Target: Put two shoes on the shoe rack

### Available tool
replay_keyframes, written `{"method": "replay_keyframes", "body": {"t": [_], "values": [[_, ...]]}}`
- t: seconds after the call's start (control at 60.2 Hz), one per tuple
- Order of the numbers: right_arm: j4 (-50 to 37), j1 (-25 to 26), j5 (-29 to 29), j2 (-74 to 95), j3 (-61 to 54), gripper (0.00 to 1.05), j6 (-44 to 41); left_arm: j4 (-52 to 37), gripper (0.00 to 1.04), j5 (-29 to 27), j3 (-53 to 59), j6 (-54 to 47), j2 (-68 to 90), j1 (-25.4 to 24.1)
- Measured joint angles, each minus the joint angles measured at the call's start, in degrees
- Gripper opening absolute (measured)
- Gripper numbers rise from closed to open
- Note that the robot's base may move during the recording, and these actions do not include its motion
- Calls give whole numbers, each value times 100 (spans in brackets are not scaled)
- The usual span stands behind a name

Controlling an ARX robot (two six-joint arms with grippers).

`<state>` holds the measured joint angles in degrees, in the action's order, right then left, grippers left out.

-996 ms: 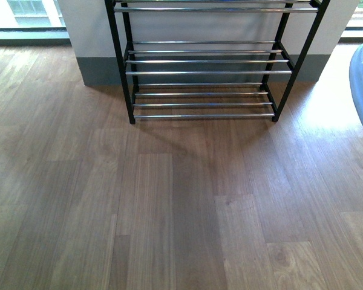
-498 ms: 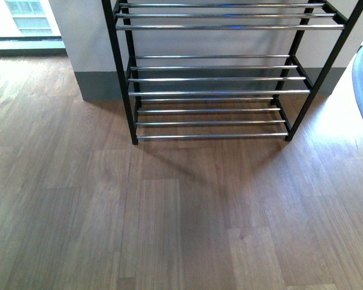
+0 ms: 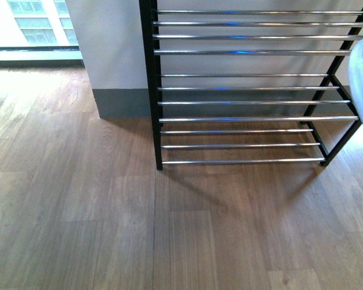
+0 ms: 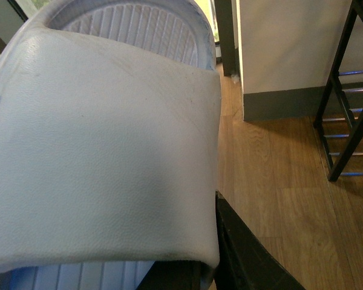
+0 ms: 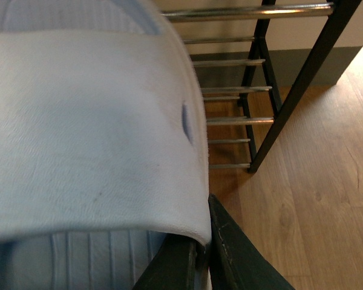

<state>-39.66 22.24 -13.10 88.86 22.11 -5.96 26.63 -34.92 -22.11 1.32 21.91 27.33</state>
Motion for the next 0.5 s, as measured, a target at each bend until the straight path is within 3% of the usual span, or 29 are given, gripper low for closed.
{"method": "replay_keyframes", "body": {"t": [0.498], "values": [[0, 28, 24, 4, -2, 1, 0, 0, 2, 33, 0, 0, 2, 0]]}}
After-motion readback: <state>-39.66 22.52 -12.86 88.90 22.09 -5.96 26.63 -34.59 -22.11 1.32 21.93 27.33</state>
